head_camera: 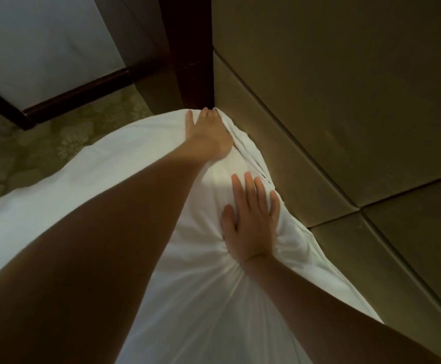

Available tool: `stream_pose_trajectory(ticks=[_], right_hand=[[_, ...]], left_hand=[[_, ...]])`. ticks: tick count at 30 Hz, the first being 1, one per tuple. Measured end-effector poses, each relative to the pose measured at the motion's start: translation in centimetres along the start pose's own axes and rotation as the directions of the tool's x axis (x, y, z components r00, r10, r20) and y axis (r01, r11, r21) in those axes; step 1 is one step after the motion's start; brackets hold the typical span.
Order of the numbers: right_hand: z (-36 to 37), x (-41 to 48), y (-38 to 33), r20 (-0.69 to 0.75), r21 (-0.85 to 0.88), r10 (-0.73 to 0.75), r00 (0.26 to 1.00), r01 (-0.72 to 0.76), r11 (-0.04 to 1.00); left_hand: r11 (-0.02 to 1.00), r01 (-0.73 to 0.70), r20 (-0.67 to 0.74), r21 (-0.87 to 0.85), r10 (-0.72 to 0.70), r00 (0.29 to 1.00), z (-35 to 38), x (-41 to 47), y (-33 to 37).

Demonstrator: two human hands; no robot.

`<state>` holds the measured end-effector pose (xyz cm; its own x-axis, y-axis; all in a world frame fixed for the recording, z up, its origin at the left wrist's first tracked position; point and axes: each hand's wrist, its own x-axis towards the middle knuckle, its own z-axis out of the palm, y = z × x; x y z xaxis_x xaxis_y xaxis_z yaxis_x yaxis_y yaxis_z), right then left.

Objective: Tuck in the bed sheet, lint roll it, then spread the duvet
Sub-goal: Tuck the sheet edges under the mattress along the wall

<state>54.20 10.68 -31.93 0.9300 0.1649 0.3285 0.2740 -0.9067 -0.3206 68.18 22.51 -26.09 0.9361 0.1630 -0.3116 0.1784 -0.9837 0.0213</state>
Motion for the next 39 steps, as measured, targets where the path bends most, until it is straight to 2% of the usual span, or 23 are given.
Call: stream_pose_trajectory(ticks=[2, 4, 7, 9, 12, 13, 15, 18, 21, 22, 24, 26, 27, 28, 29, 31, 33, 35, 37, 39], right_hand=[[0.1, 0.0, 0.0, 0.001, 0.009, -0.002, 1.0, 0.002, 1.0], [0.2, -0.1, 0.0, 0.001, 0.023, -0.001, 1.0, 0.001, 1.0], [0.4, -0.1, -0.1, -0.012, 0.036, 0.002, 1.0, -0.001, 0.999], [0.5, -0.2, -0.1, -0.019, 0.052, -0.001, 1.0, 0.002, 0.999], [0.5, -0.1, -0.1, -0.037, 0.089, 0.009, 0.999, -0.005, 0.996], [0.4, -0.2, -0.2, -0.035, 0.088, 0.013, 0.999, -0.01, 0.996], [0.4, -0.1, -0.2, -0.029, 0.081, 0.01, 1.0, -0.008, 0.997], [0.5, 0.0, 0.1, -0.029, 0.032, 0.016, 0.999, -0.015, 0.999], [0.5, -0.1, 0.0, -0.042, -0.014, 0.024, 0.999, -0.025, 1.0], [0.5, -0.1, 0.0, -0.039, -0.015, 0.028, 0.999, -0.028, 0.999], [0.5, 0.0, 0.0, -0.035, -0.021, 0.033, 0.999, -0.034, 0.999], [0.6, 0.0, -0.1, -0.045, -0.019, 0.025, 0.999, -0.026, 0.999], [0.6, 0.0, -0.1, -0.054, -0.01, 0.016, 0.998, -0.017, 1.0], [0.7, 0.0, -0.1, -0.059, -0.003, 0.014, 0.998, -0.014, 1.0], [0.7, -0.1, -0.1, -0.058, 0.001, 0.016, 0.998, -0.016, 1.0], [0.7, 0.0, -0.2, -0.048, 0.008, 0.032, 0.998, -0.031, 0.999], [0.5, 0.1, -0.2, -0.031, -0.002, 0.049, 0.998, -0.049, 0.999], [0.3, 0.1, -0.2, -0.014, -0.019, 0.042, 0.999, -0.043, 0.999], [0.3, 0.1, -0.2, -0.013, -0.004, 0.034, 0.999, -0.034, 0.999], [0.5, 0.0, -0.1, -0.039, 0.023, 0.047, 0.998, -0.047, 0.999]], left_hand=[[0.997, 0.013, 0.078, 0.073, -0.018, 0.997, -0.8, 0.3, 1.0], [0.991, 0.049, 0.082, 0.123, -0.059, 0.995, -1.0, 0.4, 2.0], [0.991, 0.098, -0.099, 0.086, -0.089, 0.991, 0.1, -0.6, 2.7], [1.0, -0.005, -0.242, 0.005, 0.006, 0.97, 1.5, -2.4, 2.7], [0.977, -0.206, -0.443, -0.054, 0.162, 0.882, 3.7, -5.9, 2.8], [0.969, -0.237, -0.399, -0.07, 0.19, 0.897, 3.6, -6.6, 2.7], [0.975, -0.211, -0.194, -0.067, 0.195, 0.961, 3.5, -6.3, 2.6], [0.977, -0.198, -0.067, 0.074, 0.203, 0.977, 2.0, -4.5, 3.8], [0.973, -0.179, 0.136, 0.147, 0.159, 0.978, 1.1, -3.1, 5.3], [0.977, -0.162, 0.145, 0.14, 0.142, 0.979, 1.2, -2.8, 5.4], [0.984, -0.177, 0.027, 0.036, 0.176, 0.984, 1.6, -3.0, 4.8], [0.963, -0.233, -0.222, -0.138, 0.199, 0.954, 2.7, -4.0, 3.8], [0.946, -0.252, -0.381, -0.206, 0.159, 0.911, 3.4, -4.3, 3.4], [0.94, -0.241, -0.478, -0.24, 0.102, 0.872, 3.8, -4.5, 3.1], [0.955, -0.199, -0.479, -0.222, 0.071, 0.875, 3.7, -4.8, 3.1], [0.99, -0.094, -0.274, -0.107, 0.061, 0.96, 3.5, -4.5, 3.6], [0.996, -0.09, -0.089, -0.007, 0.089, 0.992, 2.7, -3.8, 4.2], [0.992, -0.112, -0.004, 0.059, 0.112, 0.994, 1.5, -3.0, 4.3], [0.989, -0.144, -0.019, 0.024, 0.145, 0.989, 1.3, -2.8, 4.0], [0.969, -0.217, -0.179, -0.119, 0.194, 0.965, 2.1, -4.4, 2.7]])
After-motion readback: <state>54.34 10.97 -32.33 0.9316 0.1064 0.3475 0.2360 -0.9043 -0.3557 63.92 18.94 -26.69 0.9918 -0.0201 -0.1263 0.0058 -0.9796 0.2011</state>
